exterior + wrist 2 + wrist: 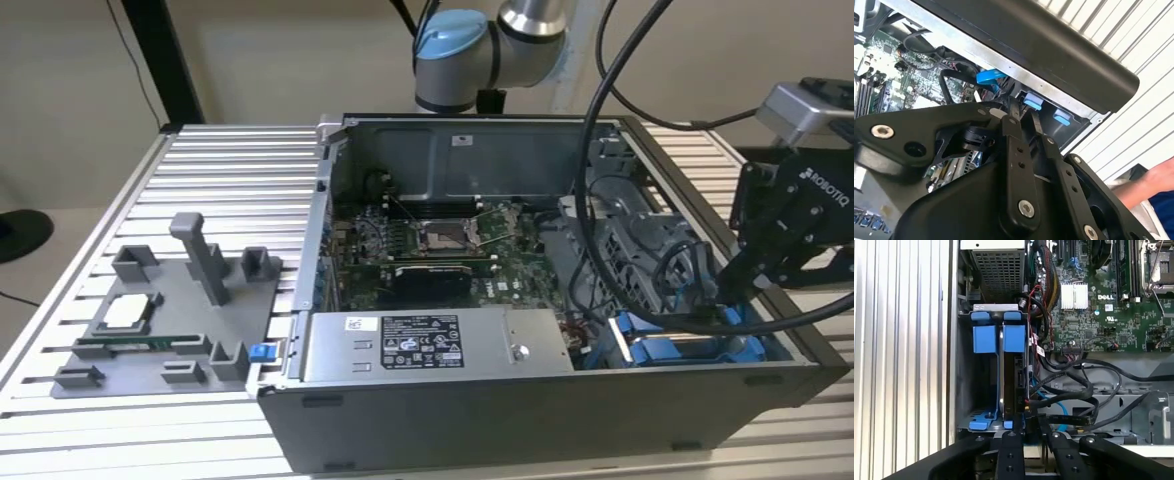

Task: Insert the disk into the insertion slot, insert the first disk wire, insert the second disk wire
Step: 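Insert the second disk wire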

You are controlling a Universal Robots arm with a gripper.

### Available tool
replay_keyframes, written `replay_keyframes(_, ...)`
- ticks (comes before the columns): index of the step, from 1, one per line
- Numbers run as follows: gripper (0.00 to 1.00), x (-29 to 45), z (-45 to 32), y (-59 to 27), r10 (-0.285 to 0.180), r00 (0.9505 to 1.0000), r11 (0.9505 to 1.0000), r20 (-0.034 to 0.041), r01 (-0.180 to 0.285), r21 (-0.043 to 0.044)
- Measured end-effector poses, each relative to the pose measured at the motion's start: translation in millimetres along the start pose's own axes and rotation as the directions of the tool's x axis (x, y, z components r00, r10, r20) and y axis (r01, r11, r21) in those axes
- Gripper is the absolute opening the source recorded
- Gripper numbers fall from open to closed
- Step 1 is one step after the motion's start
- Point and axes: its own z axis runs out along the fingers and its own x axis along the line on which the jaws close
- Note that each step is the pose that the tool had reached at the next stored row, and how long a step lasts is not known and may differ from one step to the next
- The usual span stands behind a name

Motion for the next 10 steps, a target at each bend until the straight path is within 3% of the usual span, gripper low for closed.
replay_keyframes(4,0.0,0.0,-0.2,0.0,0.0,1.0,1.0,0.0,0.0,-0.0025)
replay_keyframes(10,0.0,2.3,-12.9,5.5,0.0,1.0,1.0,0.0008,0.0,-0.0055)
